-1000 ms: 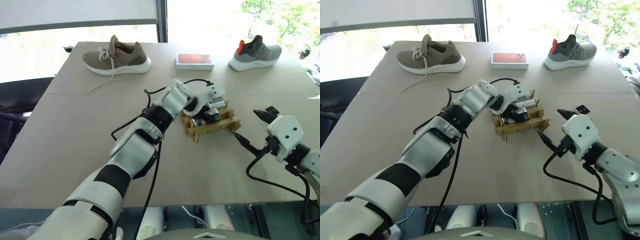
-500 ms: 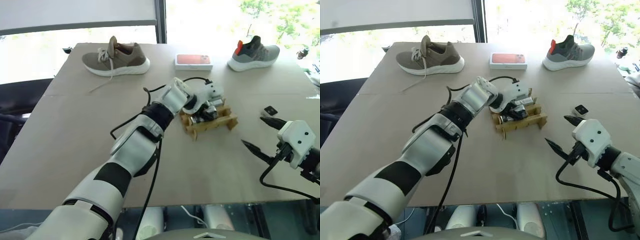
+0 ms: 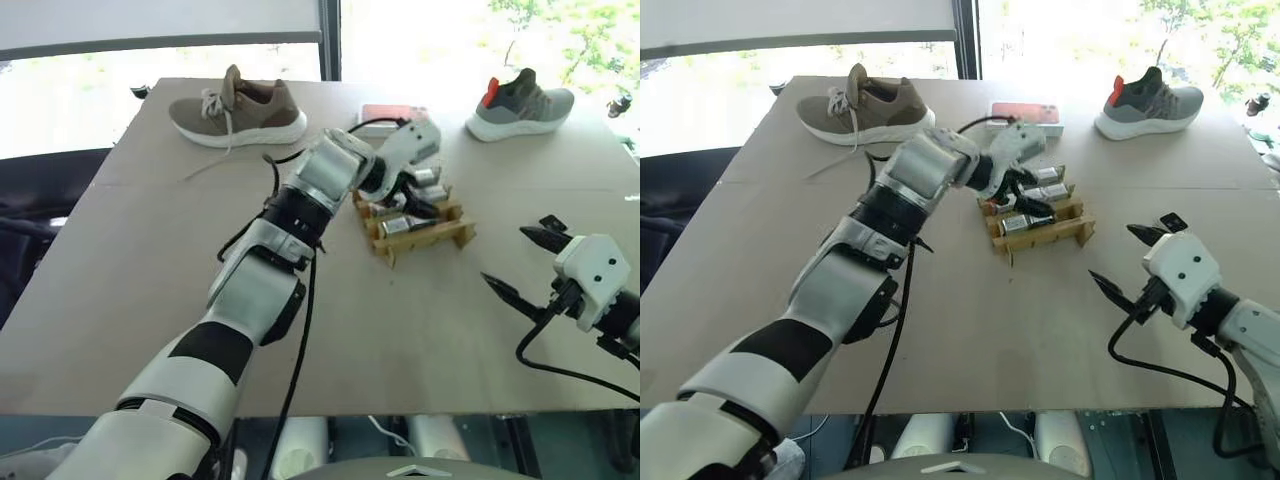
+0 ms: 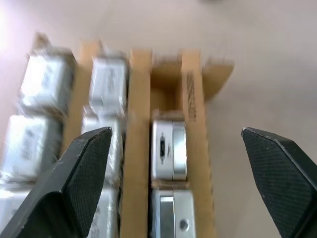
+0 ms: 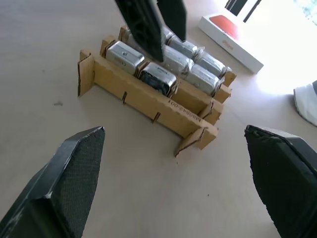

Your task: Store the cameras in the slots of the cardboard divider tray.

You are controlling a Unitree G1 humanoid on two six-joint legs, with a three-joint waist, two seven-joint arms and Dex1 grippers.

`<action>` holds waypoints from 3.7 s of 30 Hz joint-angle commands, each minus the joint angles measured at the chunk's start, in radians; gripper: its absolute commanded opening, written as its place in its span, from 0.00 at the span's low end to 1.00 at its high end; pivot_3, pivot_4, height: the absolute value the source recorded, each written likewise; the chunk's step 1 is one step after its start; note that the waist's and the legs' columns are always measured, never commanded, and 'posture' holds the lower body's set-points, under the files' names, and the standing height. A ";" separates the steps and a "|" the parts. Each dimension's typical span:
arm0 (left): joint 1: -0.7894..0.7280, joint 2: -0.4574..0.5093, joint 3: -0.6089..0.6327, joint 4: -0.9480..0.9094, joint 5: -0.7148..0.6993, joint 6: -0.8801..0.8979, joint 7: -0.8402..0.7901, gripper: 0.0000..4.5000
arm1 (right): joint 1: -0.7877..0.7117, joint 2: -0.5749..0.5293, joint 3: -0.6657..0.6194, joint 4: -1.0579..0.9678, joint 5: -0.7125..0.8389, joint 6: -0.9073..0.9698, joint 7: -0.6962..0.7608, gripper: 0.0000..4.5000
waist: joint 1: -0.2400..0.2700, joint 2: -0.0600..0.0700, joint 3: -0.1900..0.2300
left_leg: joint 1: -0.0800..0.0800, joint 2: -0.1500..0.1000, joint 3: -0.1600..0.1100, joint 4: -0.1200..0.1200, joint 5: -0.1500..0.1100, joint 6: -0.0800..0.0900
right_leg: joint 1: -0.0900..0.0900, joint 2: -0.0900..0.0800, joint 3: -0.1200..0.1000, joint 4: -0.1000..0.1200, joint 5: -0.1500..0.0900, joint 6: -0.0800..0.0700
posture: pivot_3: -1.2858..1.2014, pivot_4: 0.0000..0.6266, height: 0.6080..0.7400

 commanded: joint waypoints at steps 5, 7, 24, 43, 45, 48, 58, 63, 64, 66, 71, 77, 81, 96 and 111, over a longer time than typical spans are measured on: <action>0.278 0.131 0.298 -0.474 -0.283 0.005 -0.005 0.96 | -0.201 0.076 0.073 0.135 -0.176 0.281 -0.335 1.00 | -0.007 0.002 -0.001 | 0.002 0.002 0.001 0.000 0.000 -0.001 | 0.000 -0.001 0.002 0.003 0.000 0.000 | 0.52 0.24 1.00; 0.371 0.177 0.319 -0.575 -0.329 0.021 -0.009 0.99 | -0.257 0.111 0.083 0.161 -0.206 0.376 -0.410 1.00 | -0.013 0.003 -0.001 | 0.002 0.003 0.001 0.000 0.001 -0.002 | 0.000 -0.001 0.002 0.004 0.000 0.000 | 0.52 0.24 1.00; 1.058 0.370 0.437 -1.180 -0.521 -0.071 0.147 0.99 | -0.914 0.529 -0.154 0.882 -0.409 0.507 -1.160 1.00 | -0.004 0.006 -0.002 | 0.001 0.000 -0.001 -0.001 0.003 -0.004 | 0.000 -0.006 -0.002 0.004 0.001 -0.001 | 0.52 0.24 1.00; 1.091 0.481 0.479 -1.214 -0.700 -0.199 0.090 0.99 | -0.973 0.499 -0.194 1.088 -0.332 0.360 -1.219 1.00 | -0.031 0.008 -0.004 | 0.002 0.001 -0.001 -0.002 0.003 -0.004 | 0.000 -0.005 -0.001 0.004 0.001 -0.001 | 0.52 0.24 1.00; 1.094 0.500 0.479 -1.204 -0.704 -0.210 0.075 0.99 | -0.971 0.497 -0.194 1.087 -0.328 0.358 -1.220 1.00 | -0.030 0.008 -0.004 | 0.002 0.001 -0.001 -0.002 0.003 -0.004 | 0.000 -0.004 -0.001 0.005 0.001 -0.001 | 0.52 0.24 1.00; 1.088 0.524 0.488 -1.172 -0.708 -0.228 0.054 0.99 | -0.969 0.497 -0.191 1.085 -0.321 0.357 -1.222 1.00 | -0.030 0.009 -0.003 | 0.002 0.001 -0.001 -0.003 0.003 -0.004 | 0.000 -0.004 -0.001 0.004 0.000 -0.001 | 0.52 0.24 1.00; 1.003 0.618 0.473 -0.996 -0.673 -0.312 -0.066 1.00 | -0.971 0.491 -0.196 1.104 -0.292 0.353 -1.224 0.95 | -0.031 0.009 -0.003 | 0.002 0.001 0.000 -0.004 0.002 -0.004 | 0.000 -0.003 -0.001 0.002 0.000 -0.001 | 0.52 0.24 1.00; 0.987 0.614 0.459 -0.975 -0.661 -0.332 -0.071 1.00 | -0.968 0.504 -0.200 1.083 -0.277 0.370 -1.234 0.53 | -0.029 0.009 -0.003 | 0.001 0.001 -0.001 -0.005 0.002 -0.004 | 0.000 -0.004 -0.002 0.002 0.000 -0.001 | 0.52 0.24 1.00; 0.986 0.612 0.456 -0.973 -0.659 -0.335 -0.071 1.00 | -0.962 0.513 -0.195 1.061 -0.275 0.388 -1.234 0.47 | -0.029 0.009 -0.003 | 0.001 0.001 -0.001 -0.005 0.002 -0.004 | 0.000 -0.004 -0.002 0.002 0.000 -0.001 | 0.52 0.24 1.00; 0.983 0.605 0.450 -0.971 -0.660 -0.337 -0.065 1.00 | -0.938 0.523 -0.169 1.001 -0.283 0.425 -1.229 0.47 | -0.030 0.009 -0.003 | 0.001 0.001 -0.001 -0.005 0.002 -0.004 | 0.000 -0.004 -0.002 0.002 0.000 -0.001 | 0.52 0.24 1.00; 0.967 0.581 0.435 -0.984 -0.691 -0.268 -0.001 1.00 | -0.808 0.460 0.025 0.764 -0.284 0.466 -1.014 0.47 | -0.029 0.009 -0.003 | 0.001 0.002 -0.001 -0.005 0.002 -0.004 | 0.000 -0.004 -0.002 0.001 0.000 -0.001 | 0.52 0.24 1.00; 0.846 0.492 0.451 -1.002 -0.952 0.100 0.323 1.00 | -0.549 0.115 0.383 0.220 -0.195 0.174 -0.348 0.47 | -0.025 0.012 0.000 | -0.001 0.001 -0.003 -0.005 0.001 -0.002 | 0.000 -0.004 -0.002 -0.001 0.000 0.000 | 0.52 0.24 1.00; 0.715 0.439 0.453 -0.902 -1.171 0.354 0.537 1.00 | -0.519 -0.040 0.509 0.077 -0.220 -0.019 -0.109 0.47 | -0.028 0.008 0.000 | 0.001 0.002 -0.004 -0.005 0.001 -0.002 | 0.000 -0.002 -0.003 -0.001 0.000 0.000 | 0.52 0.24 1.00; 0.583 0.349 0.433 -0.749 -1.381 0.519 0.777 1.00 | -0.730 0.068 0.622 0.148 -0.315 -0.171 0.038 0.47 | -0.020 0.004 0.002 | 0.001 0.001 -0.004 -0.002 0.002 -0.004 | 0.002 -0.005 -0.005 0.000 0.000 0.000 | 0.52 0.24 1.00; 0.523 0.367 0.405 -0.720 -1.291 0.479 0.717 0.18 | -0.611 0.072 0.467 0.128 -0.233 -0.065 0.062 0.98 | -0.006 0.004 0.002 | 0.001 0.000 -0.006 -0.001 0.003 -0.005 | 0.002 -0.006 -0.007 0.002 0.000 0.000 | 0.52 0.24 1.00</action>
